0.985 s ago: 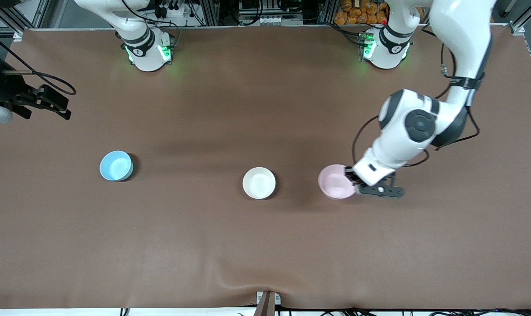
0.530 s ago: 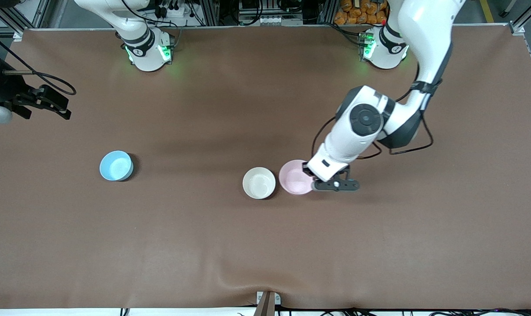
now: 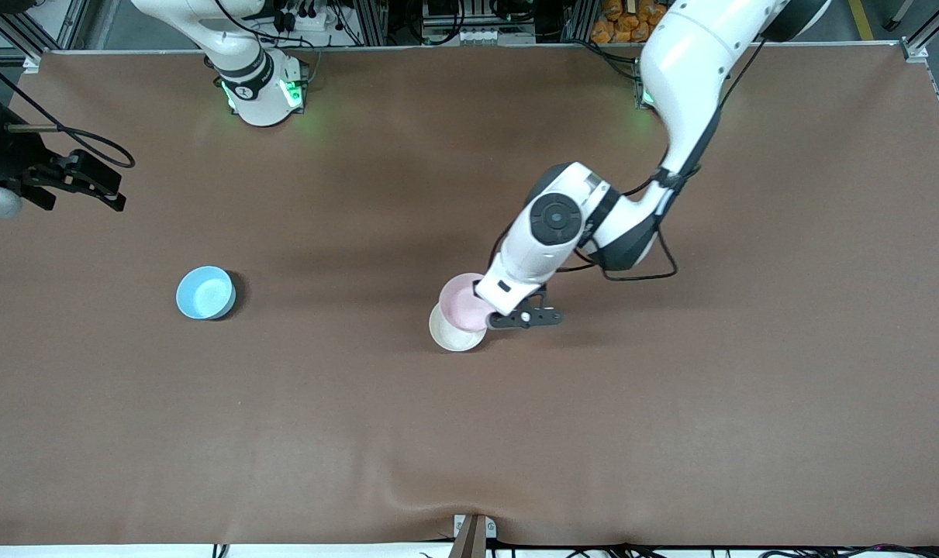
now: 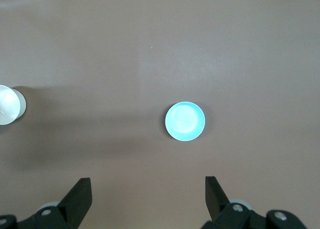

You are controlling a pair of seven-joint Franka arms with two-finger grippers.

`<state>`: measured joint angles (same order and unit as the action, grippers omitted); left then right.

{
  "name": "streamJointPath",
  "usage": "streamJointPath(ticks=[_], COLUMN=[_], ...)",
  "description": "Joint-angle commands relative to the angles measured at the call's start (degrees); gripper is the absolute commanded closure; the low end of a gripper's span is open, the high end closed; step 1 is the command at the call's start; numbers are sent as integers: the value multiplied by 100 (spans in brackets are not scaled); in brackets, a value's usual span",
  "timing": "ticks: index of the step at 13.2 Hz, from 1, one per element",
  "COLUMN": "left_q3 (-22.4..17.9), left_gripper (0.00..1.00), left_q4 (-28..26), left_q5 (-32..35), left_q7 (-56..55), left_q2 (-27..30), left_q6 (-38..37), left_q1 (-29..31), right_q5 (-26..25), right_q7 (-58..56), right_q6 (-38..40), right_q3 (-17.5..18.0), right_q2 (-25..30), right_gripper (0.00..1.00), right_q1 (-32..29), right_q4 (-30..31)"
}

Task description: Stack pink and blue bowls on white bowl

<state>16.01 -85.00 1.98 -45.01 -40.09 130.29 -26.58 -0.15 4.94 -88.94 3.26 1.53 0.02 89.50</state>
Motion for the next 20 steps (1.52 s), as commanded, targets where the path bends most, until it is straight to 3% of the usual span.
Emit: streamJointPath(ticks=[1,20], left_q3=[-81,-213], left_gripper=[100,100], left_q4=[291,308], left_q5=[-66,-57], left_q7=[-61,45], left_q2=[-201,-614], left_q6=[-109,805], left_q1=[-119,-198], right_q5=[50,50], right_q7=[-55,-55], right_q6=[8,-1], right_q3=[17,26], right_q2=[58,49], right_gripper=[0,0], right_q1=[-20,7], right_q4=[24,24])
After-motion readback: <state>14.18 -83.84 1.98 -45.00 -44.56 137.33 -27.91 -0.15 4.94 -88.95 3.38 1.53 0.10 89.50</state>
